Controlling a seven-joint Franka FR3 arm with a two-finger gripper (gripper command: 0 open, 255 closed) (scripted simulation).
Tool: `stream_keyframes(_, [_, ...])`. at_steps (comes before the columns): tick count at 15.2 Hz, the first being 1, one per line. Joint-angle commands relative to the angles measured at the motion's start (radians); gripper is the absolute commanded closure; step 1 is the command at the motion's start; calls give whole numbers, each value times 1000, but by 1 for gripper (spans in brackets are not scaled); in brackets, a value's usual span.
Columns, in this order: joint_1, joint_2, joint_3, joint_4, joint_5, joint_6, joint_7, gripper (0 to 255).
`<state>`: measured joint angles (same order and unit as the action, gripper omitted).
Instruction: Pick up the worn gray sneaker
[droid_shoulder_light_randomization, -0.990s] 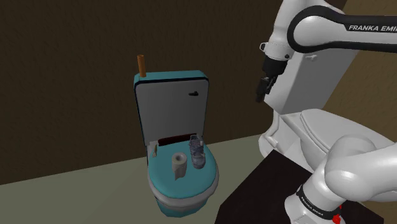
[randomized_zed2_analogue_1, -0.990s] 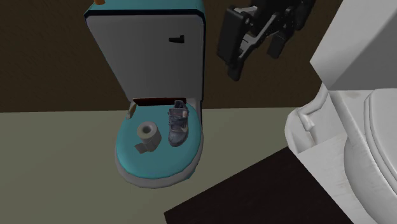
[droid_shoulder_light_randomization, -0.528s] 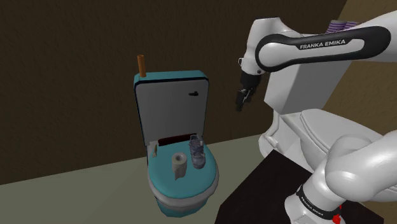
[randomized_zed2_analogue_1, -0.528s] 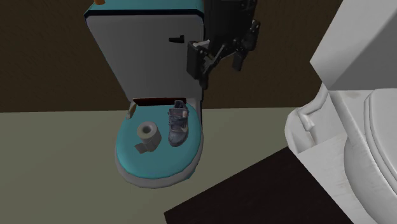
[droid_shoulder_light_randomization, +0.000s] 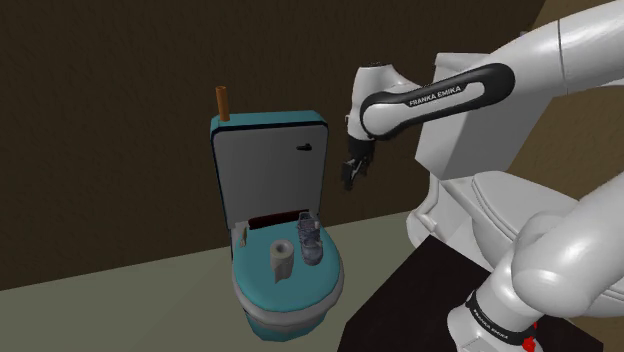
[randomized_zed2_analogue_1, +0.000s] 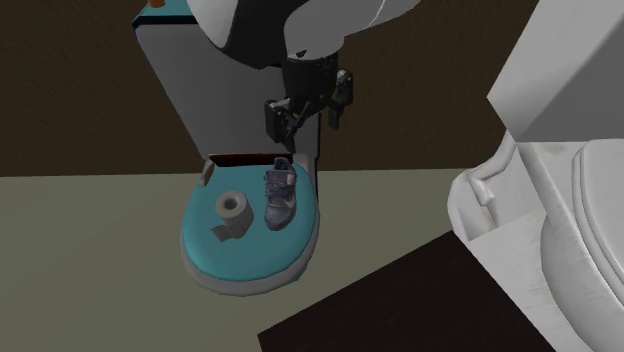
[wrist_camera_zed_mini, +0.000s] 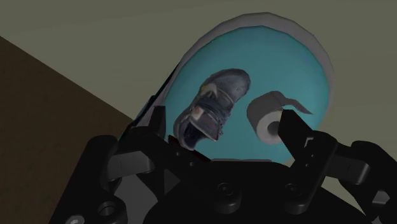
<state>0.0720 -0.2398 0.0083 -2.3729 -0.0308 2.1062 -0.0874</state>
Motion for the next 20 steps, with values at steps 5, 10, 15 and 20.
stream_keyframes(5, [9, 240, 13, 96, -10, 124, 23, 0])
stream_keyframes(10, [20, 438, 21, 209, -23, 192, 45, 0])
stream_keyframes(15, [35, 637, 24, 352, -38, 229, 65, 0])
stream_keyframes(20, [51, 838, 22, 528, -48, 237, 79, 0])
